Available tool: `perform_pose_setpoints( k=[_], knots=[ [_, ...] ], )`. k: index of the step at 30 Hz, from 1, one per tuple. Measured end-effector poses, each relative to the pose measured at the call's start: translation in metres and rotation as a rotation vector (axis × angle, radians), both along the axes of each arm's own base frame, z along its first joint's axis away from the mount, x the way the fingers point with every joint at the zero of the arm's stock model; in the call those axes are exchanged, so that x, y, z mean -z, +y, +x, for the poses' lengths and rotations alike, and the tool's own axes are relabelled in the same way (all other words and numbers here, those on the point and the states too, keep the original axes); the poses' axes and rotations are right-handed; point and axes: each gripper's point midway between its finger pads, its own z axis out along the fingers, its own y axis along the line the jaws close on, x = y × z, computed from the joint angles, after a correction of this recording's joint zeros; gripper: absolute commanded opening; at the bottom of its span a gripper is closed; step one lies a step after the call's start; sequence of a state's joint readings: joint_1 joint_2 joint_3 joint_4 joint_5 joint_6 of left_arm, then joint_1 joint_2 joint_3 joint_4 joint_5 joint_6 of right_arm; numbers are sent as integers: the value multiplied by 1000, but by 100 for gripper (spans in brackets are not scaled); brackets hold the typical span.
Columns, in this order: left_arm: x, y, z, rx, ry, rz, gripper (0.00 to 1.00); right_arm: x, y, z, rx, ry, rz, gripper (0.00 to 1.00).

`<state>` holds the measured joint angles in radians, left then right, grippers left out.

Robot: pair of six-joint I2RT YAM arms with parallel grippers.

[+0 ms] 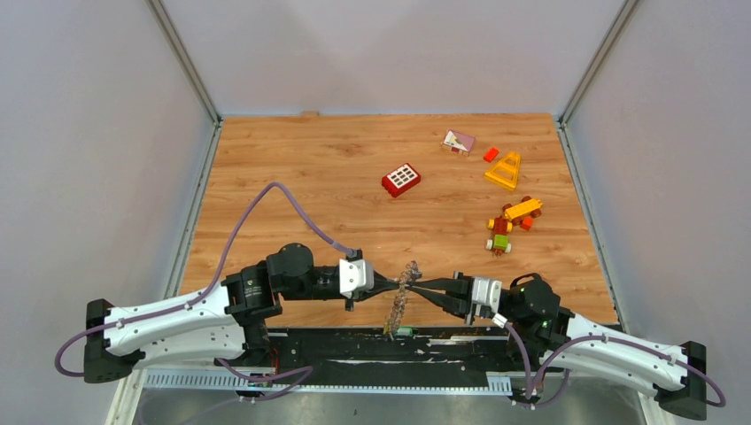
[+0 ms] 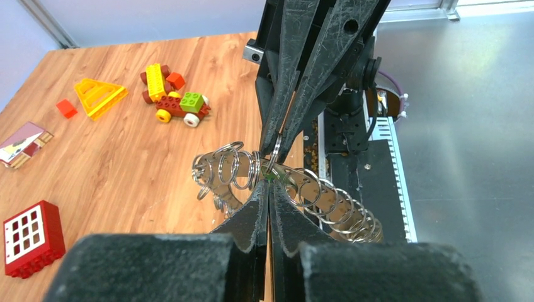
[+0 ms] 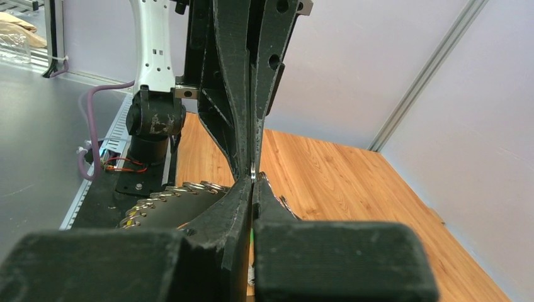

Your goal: Remove the keys from the keyring

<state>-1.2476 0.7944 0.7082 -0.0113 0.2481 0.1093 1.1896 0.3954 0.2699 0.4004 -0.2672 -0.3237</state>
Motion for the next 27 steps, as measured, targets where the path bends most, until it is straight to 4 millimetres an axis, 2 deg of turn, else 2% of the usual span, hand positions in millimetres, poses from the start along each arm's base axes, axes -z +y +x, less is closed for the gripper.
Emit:
perform_pose_setpoints(
  k=[10,15,24,27],
  knots=[
    [7,-3,1,0,15,20,27,0,1,-2,-12,-3,-2,0],
    [7,-3,0,-1,20,19,32,1,1,-2,-12,-2,-5,0],
    [5,-4,0,2,23,12,34,4,3,-1,-12,1,-15,0],
    [5,-4,0,3,23,12,28,5,4,-1,-11,1,-20,0]
  ],
)
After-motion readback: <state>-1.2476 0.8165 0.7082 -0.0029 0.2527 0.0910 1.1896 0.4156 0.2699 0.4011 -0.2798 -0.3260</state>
